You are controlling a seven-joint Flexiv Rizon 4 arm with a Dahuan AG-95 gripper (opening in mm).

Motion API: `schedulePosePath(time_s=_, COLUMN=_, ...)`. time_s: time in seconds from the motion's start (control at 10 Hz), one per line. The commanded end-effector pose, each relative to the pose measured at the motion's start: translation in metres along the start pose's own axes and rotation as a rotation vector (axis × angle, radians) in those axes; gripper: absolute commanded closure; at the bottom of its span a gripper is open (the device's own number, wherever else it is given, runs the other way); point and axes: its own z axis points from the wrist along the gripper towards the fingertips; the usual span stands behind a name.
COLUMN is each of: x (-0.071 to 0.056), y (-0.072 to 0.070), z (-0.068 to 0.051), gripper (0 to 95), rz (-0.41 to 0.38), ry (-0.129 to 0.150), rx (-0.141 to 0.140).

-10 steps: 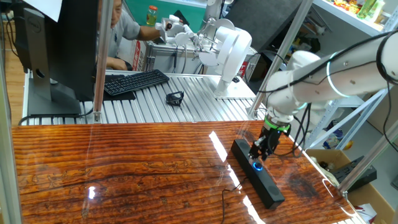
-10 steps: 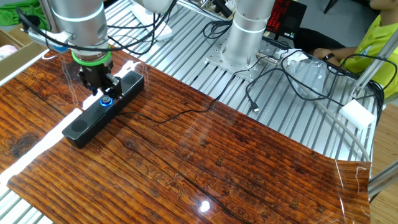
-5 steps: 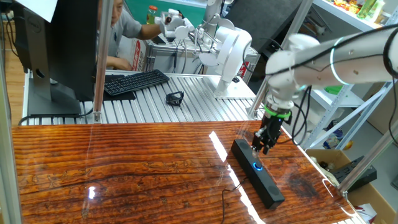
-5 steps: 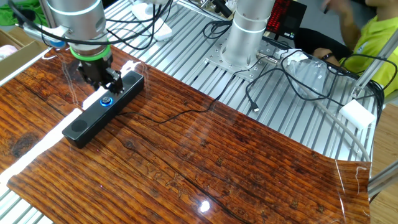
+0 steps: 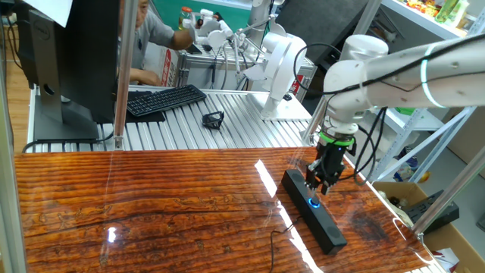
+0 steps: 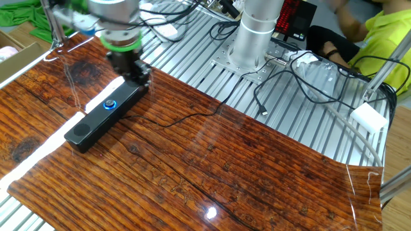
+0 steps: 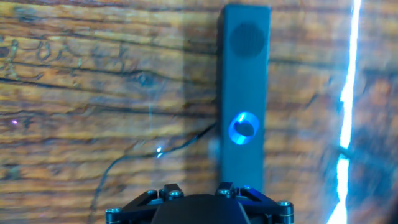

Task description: Turn the knob to decrease the volume of the speaker

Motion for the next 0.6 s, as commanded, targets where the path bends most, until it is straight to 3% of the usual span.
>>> schedulePosePath(time_s=0.1, x=0.039, y=0.037, z=0.001, gripper=57.0, rz=0.123, ry=0.009, rx=-0.020)
schedulePosePath(time_s=0.2, x=0.049, y=0.044, z=0.002, gripper=57.0, rz=0.157, ry=0.010, rx=-0.033)
schedulePosePath(time_s=0.3, x=0.059, y=0.052, z=0.003, gripper=57.0, rz=0.212, ry=0.007, rx=-0.084)
schedulePosePath(time_s=0.4, x=0.067, y=0.057, z=0.003, gripper=57.0, rz=0.226, ry=0.002, rx=-0.087)
schedulePosePath(time_s=0.6, x=0.080, y=0.061, z=0.010, gripper=57.0, rz=0.245, ry=-0.036, rx=-0.103)
